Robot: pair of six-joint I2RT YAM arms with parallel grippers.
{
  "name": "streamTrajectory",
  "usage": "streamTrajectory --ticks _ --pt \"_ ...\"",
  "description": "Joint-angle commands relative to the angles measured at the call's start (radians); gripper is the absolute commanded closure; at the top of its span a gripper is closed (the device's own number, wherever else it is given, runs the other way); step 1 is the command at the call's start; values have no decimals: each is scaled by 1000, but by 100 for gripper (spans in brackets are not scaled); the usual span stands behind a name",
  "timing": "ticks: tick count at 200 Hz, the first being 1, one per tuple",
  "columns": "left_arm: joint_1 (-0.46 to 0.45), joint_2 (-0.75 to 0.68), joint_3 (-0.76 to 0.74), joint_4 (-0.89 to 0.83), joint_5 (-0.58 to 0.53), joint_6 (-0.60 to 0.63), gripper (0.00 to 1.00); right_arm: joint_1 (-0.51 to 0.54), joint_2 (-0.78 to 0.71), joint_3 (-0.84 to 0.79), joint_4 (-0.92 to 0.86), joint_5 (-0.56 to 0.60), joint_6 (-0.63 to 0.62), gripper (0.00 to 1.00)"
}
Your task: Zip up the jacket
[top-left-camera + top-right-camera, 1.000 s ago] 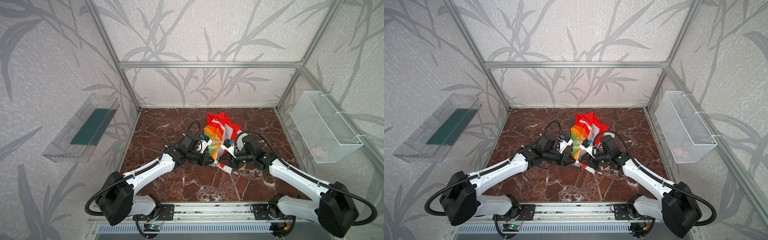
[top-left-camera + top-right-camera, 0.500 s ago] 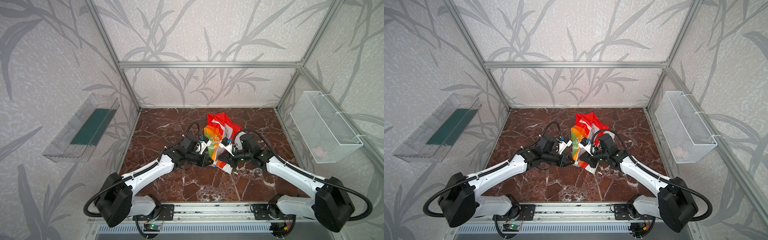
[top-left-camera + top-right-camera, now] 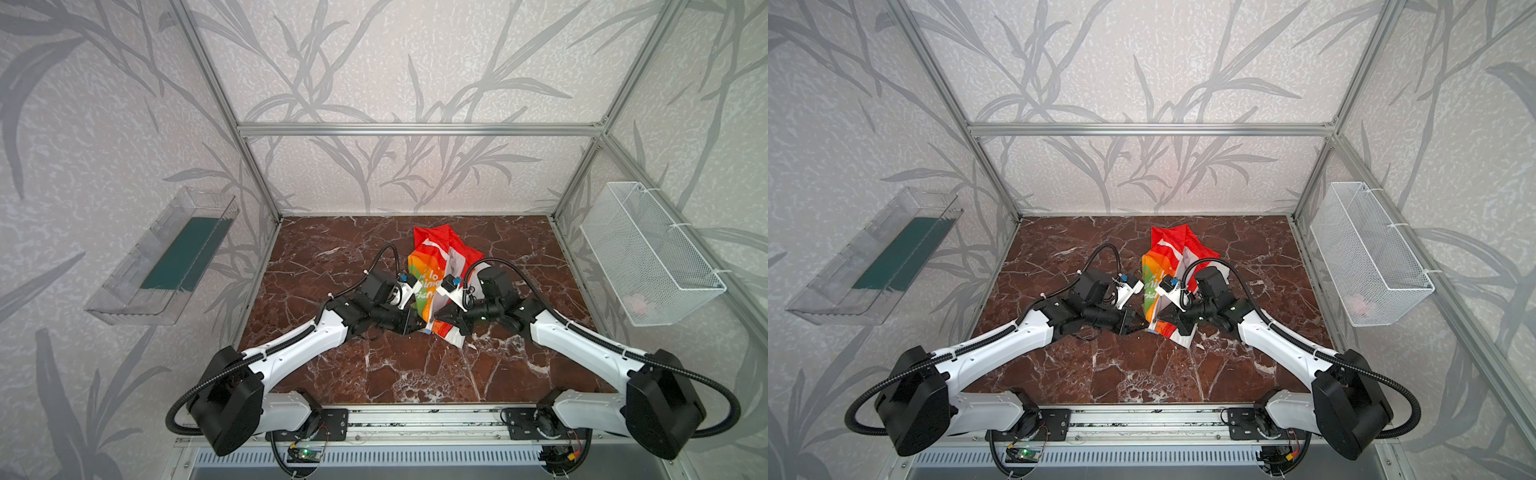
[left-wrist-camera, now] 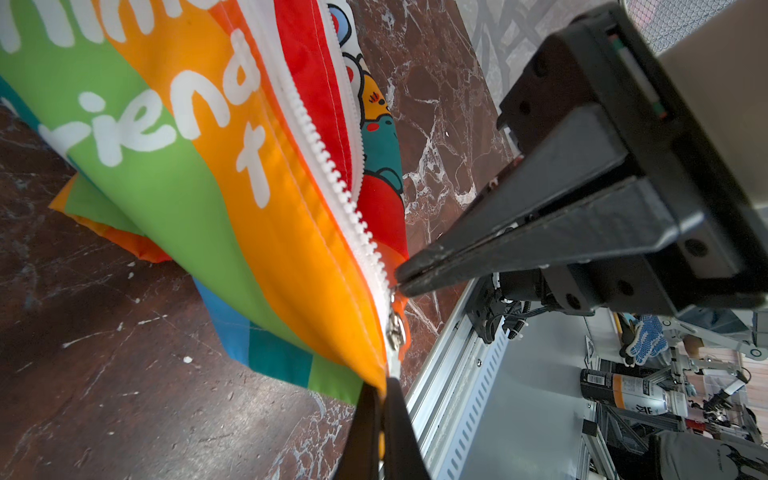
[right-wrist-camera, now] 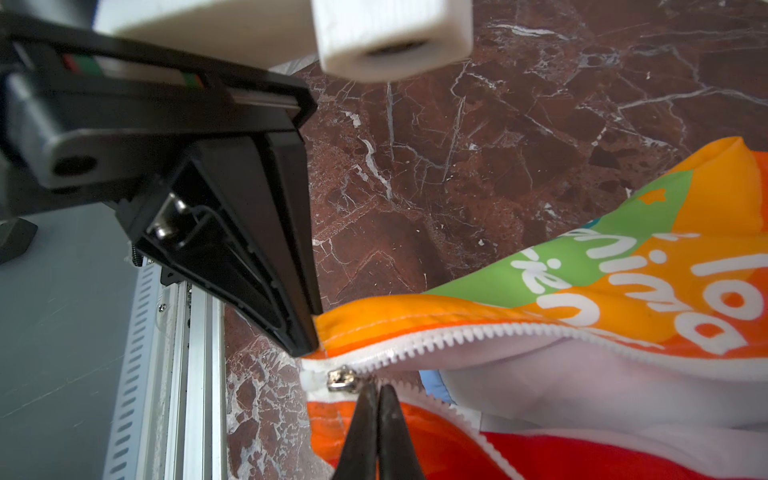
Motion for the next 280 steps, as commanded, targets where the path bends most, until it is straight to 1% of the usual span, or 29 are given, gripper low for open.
streamTrajectory --ticks 1,21,48,77,99,119,131,144,158,178,191,209,242,250,257,269,280 --pt "-2 -24 -5 -19 -8 -2 100 5 -20 25 -18 26 -15 100" --pt "-2 -27 -6 -32 -14 3 100 6 -56 14 3 88 -17 100" --pt "-1 -26 8 -68 -20 24 100 5 -91 -3 16 255 -24 100" --pt "0 -25 26 -98 -24 46 100 5 -102 -10 52 366 -26 100" --pt "4 -30 42 -140 -37 71 100 6 -102 -3 74 495 -18 100" --pt "20 -40 60 -205 -60 109 100 3 -96 2 99 646 -1 100" --pt "43 -46 78 -262 -76 151 100 -14 -87 12 108 696 -13 100" --pt "83 -52 106 -341 -103 221 100 -50 -73 30 114 719 -20 100" --pt "141 -62 144 -421 -138 285 100 -103 -58 50 124 710 -25 100" --pt "238 -75 189 -453 -187 386 100 -187 -30 92 137 678 -12 100" --pt "291 -43 252 -508 -206 468 100 -238 -5 146 111 650 -13 100" --pt "333 21 343 -572 -225 564 100 -287 17 215 76 615 -17 100" --pt "374 96 457 -636 -212 744 100 -338 64 337 -19 573 -28 100" --pt "391 102 460 -616 -196 764 100 -342 70 355 -39 582 -28 100" --pt "414 106 460 -592 -155 781 100 -346 76 369 -50 591 -26 100" --pt "456 115 456 -531 -93 764 100 -353 80 378 -58 614 -17 100" --pt "470 132 478 -517 -78 795 100 -354 75 372 -45 651 -3 100"
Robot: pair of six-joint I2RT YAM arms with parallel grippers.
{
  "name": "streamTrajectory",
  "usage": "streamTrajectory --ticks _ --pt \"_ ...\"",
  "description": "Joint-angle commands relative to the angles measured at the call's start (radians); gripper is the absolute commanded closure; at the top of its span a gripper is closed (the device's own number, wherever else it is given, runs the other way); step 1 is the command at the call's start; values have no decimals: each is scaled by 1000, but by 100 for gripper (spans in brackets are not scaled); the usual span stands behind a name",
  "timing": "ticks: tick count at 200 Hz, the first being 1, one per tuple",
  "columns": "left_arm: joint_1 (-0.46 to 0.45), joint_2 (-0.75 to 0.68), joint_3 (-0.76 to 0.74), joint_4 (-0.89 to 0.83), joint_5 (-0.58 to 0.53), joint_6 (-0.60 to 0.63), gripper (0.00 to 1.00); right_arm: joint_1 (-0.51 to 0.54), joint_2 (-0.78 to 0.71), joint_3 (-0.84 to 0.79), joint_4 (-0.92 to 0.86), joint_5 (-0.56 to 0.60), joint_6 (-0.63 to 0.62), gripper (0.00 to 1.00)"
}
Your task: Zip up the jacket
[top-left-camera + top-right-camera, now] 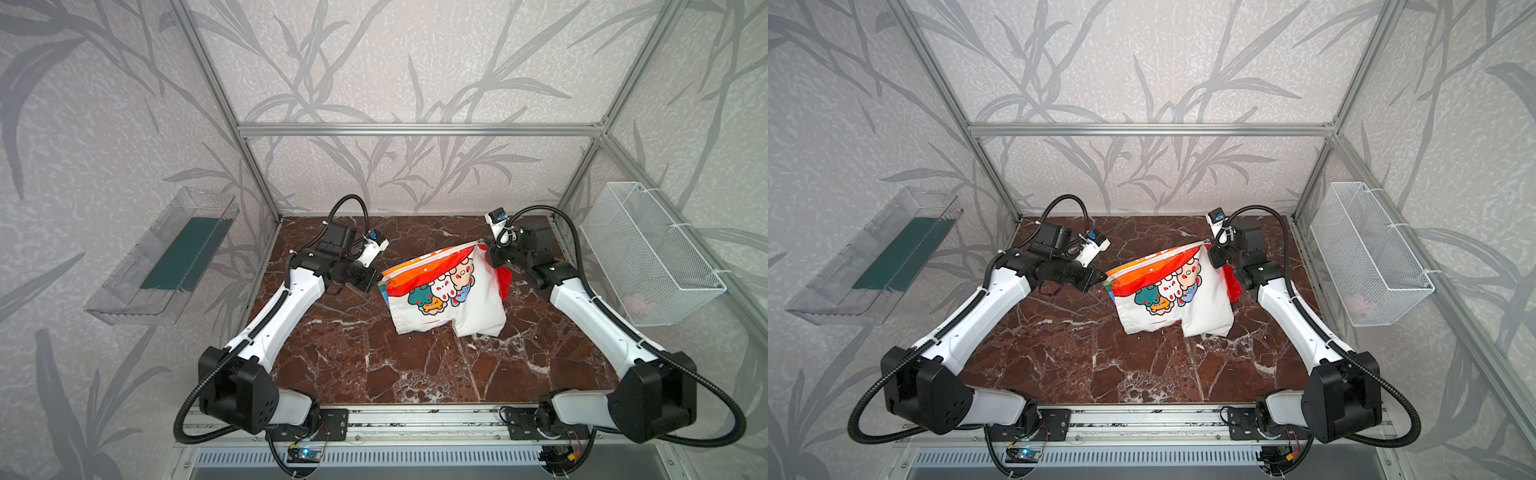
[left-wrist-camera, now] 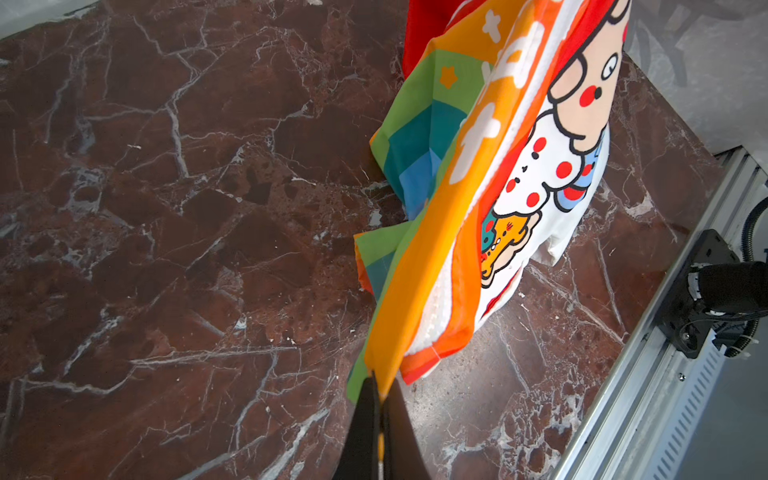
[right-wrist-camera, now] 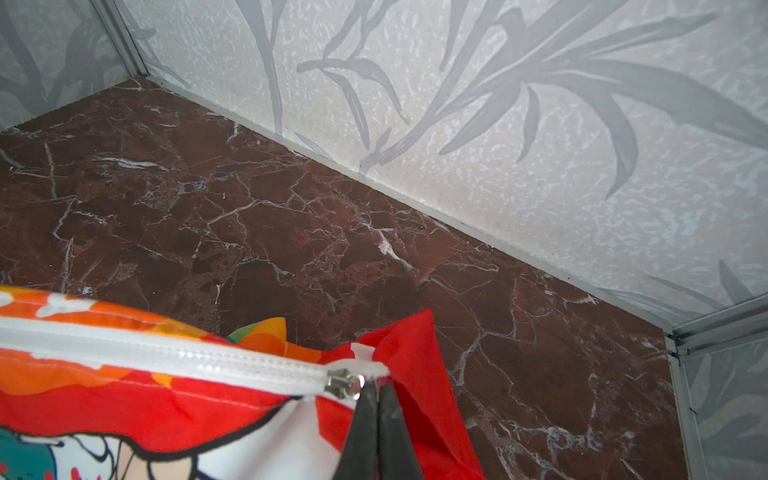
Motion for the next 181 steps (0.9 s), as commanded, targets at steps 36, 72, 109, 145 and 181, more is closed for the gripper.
streamTrajectory --ticks 36,72,109,145,181 --pt "55 141 212 -86 56 282 100 -22 12 61 -6 101 28 100" --pt "66 251 468 -154 104 335 100 -18 -7 157 -43 123 -10 100" --pt "66 196 414 -256 141 487 100 -15 -205 23 -148 118 7 100" --pt "-43 131 71 -369 51 676 100 4 -410 -293 -221 124 153 100" --pt "-146 235 -63 -426 12 695 91 75 -522 -531 -234 160 346 95"
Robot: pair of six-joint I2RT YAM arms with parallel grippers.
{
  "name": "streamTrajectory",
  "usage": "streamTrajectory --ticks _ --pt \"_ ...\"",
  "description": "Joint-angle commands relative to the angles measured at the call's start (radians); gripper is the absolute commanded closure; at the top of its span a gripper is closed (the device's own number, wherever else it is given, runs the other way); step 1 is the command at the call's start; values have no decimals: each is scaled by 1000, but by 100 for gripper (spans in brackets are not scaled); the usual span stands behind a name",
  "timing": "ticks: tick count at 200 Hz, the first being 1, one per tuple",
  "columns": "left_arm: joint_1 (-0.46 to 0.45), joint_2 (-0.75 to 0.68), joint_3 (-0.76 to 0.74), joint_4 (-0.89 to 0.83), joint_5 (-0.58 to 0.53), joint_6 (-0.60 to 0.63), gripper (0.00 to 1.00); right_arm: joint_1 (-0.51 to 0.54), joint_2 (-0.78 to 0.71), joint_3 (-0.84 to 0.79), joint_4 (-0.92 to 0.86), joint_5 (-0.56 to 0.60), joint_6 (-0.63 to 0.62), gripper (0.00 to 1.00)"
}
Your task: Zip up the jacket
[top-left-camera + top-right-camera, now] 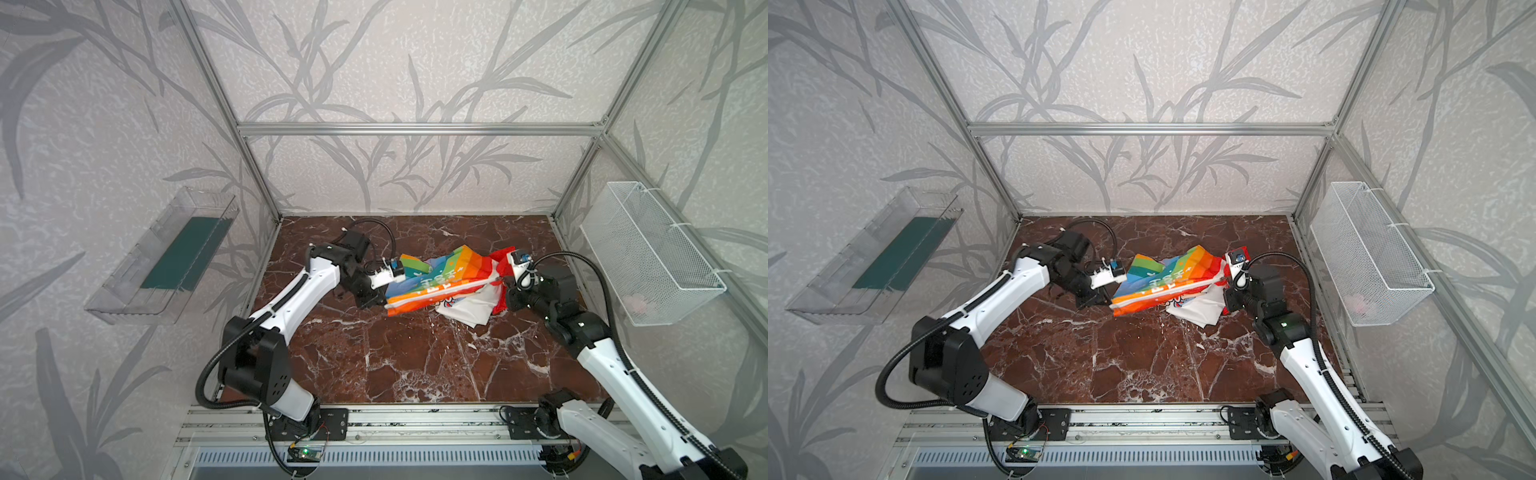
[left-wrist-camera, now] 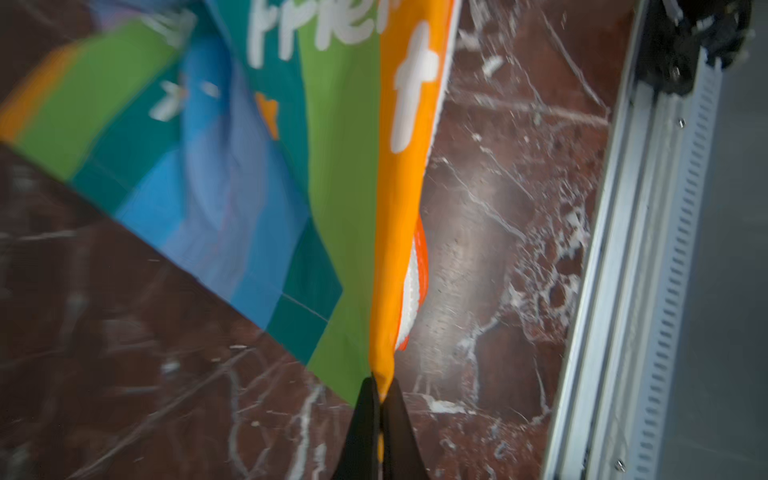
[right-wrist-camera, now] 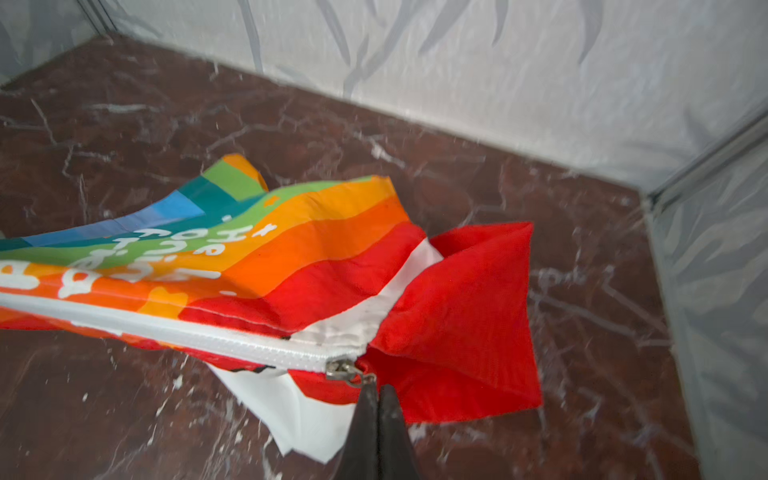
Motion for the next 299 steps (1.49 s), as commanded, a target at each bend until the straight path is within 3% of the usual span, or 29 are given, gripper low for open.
streamTrajectory --ticks 1,10,17,22,36,48,57,62,65,67,89,107,127,142,156,178,192,233,250,267,282,299 --pt "-22 69 -31 -133 -36 94 89 28 -39 -97 -35 51 166 95" --pt "-24 107 -23 -133 -49 78 79 29 -45 -113 -22 54 178 93" --pt "-25 131 -18 -123 -65 71 68 30 -44 -112 -7 61 157 85" --pt "-25 144 -9 -120 -73 76 61 30 -38 -105 -2 75 143 73" --pt "-25 175 39 -126 -113 71 47 30 -4 -49 -28 131 127 26" --pt "-21 188 80 -134 -142 62 37 30 30 8 -57 150 81 7" --pt "-13 186 108 -107 -194 23 28 30 46 38 -67 187 77 0" --pt "-6 180 119 -86 -214 0 18 30 53 50 -65 200 69 1" --pt "2 174 124 -71 -219 -16 4 30 56 58 -65 209 61 1" --pt "6 169 128 -59 -218 -25 2 30 58 61 -65 215 55 1" --pt "92 58 90 172 -124 -176 1 29 63 54 1 251 20 1" --pt "191 -94 -91 595 -71 -476 1 29 77 18 105 268 -6 1" --pt "267 -242 -369 1142 -252 -817 1 27 107 -55 292 297 10 1" --pt "301 -307 -551 1461 -367 -900 1 23 140 -123 462 320 -2 1" --pt "314 -330 -666 1647 -526 -934 1 15 189 -166 581 349 -26 1" --pt "319 -322 -751 1685 -754 -973 1 -18 274 -179 676 389 -21 1" --pt "321 -319 -794 1722 -831 -954 1 -36 323 -178 724 381 -26 1" --pt "343 -306 -821 1708 -807 -906 1 -56 498 -226 1061 371 -103 1" --pt "350 -293 -817 1727 -818 -894 1 -65 499 -200 941 388 -53 1" --pt "364 -288 -802 1696 -859 -917 1 -78 534 -314 1180 346 -62 1" --pt "365 -310 -827 1694 -864 -847 1 -88 586 -371 1325 316 -61 1" --pt "378 -313 -883 1761 -878 -876 1 -87 647 -368 1367 293 -71 1"
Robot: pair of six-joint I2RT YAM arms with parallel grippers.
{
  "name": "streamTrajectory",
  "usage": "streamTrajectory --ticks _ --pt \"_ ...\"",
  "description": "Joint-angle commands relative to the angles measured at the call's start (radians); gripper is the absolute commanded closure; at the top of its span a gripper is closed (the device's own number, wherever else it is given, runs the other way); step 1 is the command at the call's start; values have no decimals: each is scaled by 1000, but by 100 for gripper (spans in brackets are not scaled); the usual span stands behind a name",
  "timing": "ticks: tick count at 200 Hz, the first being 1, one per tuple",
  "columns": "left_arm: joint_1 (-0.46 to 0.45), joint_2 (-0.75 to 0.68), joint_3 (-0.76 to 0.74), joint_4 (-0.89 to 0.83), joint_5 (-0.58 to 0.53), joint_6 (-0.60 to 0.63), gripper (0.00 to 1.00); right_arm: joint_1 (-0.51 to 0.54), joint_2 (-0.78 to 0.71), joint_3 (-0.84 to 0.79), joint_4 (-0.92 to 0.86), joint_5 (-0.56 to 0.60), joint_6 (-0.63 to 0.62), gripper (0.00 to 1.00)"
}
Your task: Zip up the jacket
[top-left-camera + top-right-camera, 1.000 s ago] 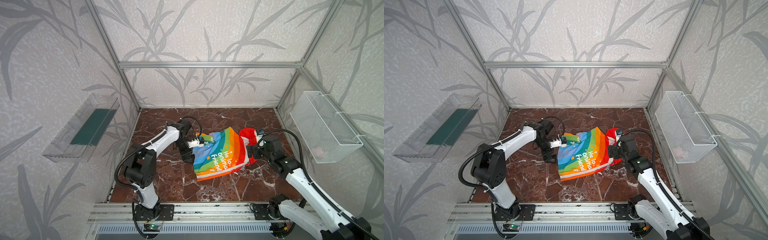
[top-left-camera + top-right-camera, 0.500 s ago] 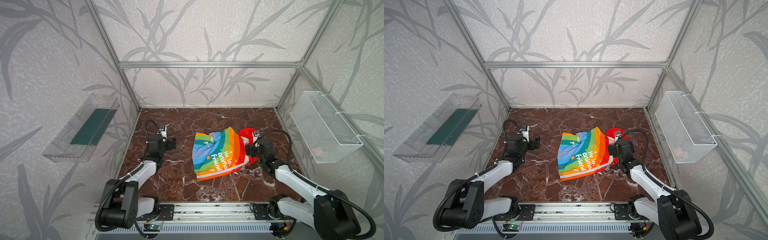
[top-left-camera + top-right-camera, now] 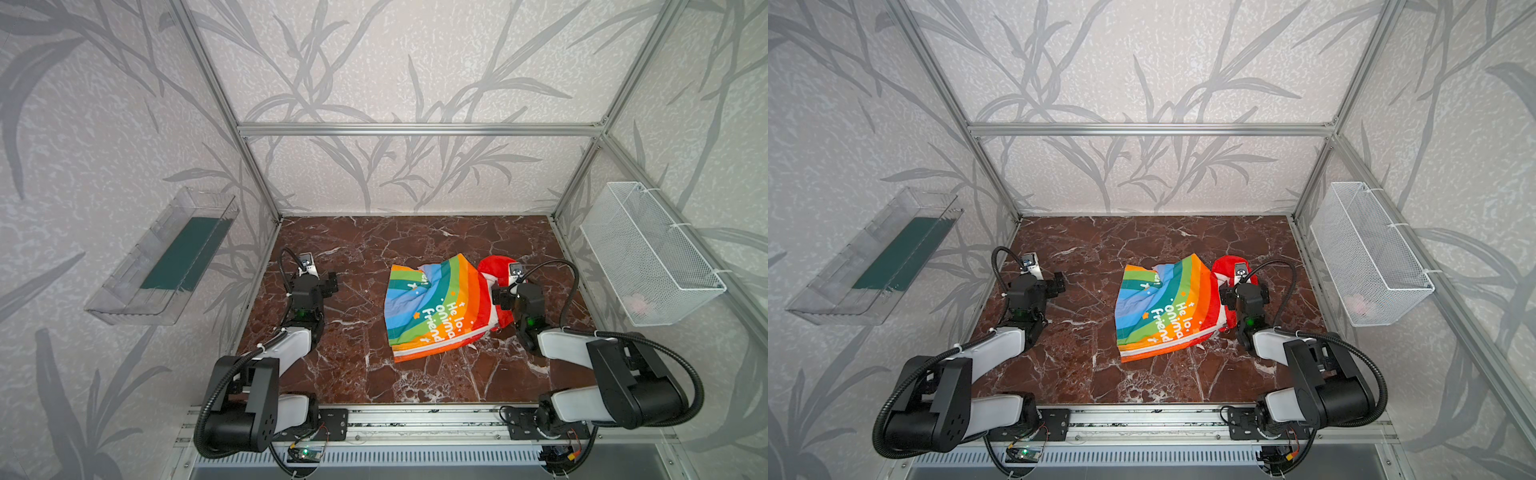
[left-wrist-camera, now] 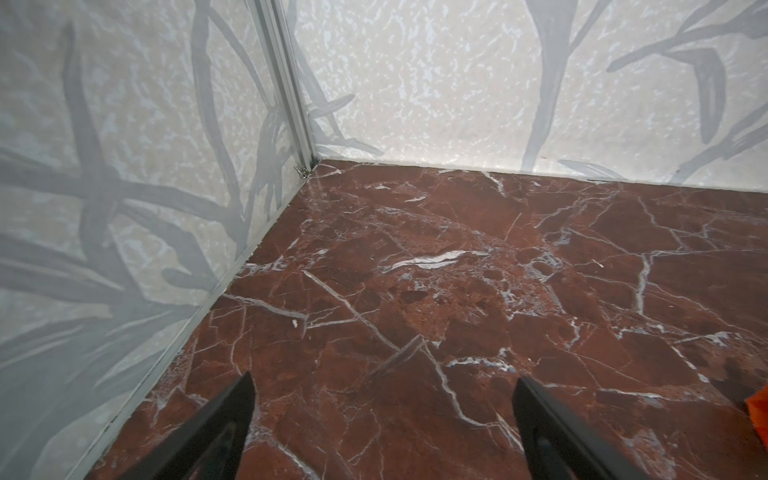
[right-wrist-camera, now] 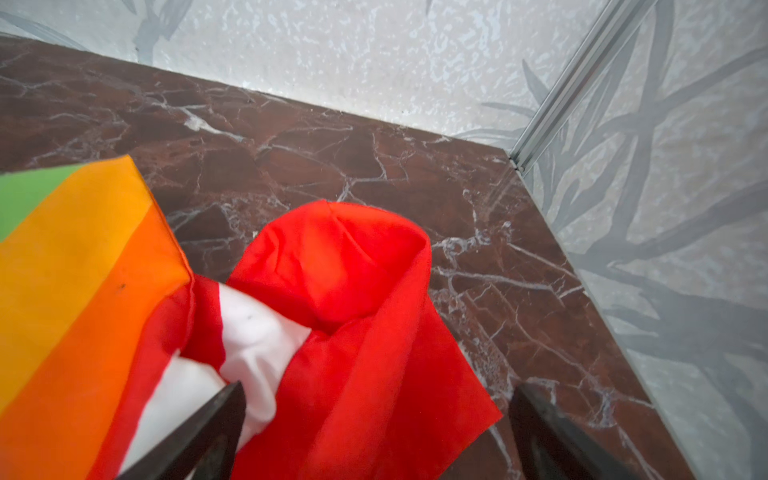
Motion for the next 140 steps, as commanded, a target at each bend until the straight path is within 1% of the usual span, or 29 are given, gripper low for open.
streamTrajectory --ticks 1,17,29,41,70,83,100,105,116,129,140 --pt "16 -14 -56 77 -47 -13 1 -6 71 -13 205 -39 -4 1" --pt "21 23 -100 167 -11 -14 1 -6 132 23 218 -42 -14 1" --pt "23 71 -115 228 14 -15 1 -12 147 24 236 -52 -12 1" --pt "23 113 -120 289 34 -13 1 -13 141 30 216 -55 -8 1" --pt "23 242 -85 351 59 9 1 -17 108 51 127 -60 3 1" --pt "22 299 -76 401 85 34 1 -19 109 53 121 -62 4 1" --pt "23 272 -44 287 118 31 1 -23 107 56 116 -68 6 1" --pt "27 275 -46 293 123 27 1 -23 107 56 114 -69 6 1" --pt "27 292 -51 336 96 28 1 -24 109 56 116 -71 8 1" --pt "27 281 -38 291 77 11 1 -24 109 56 117 -71 7 1" --pt "25 288 -49 321 85 24 1 -24 109 56 117 -71 6 1"
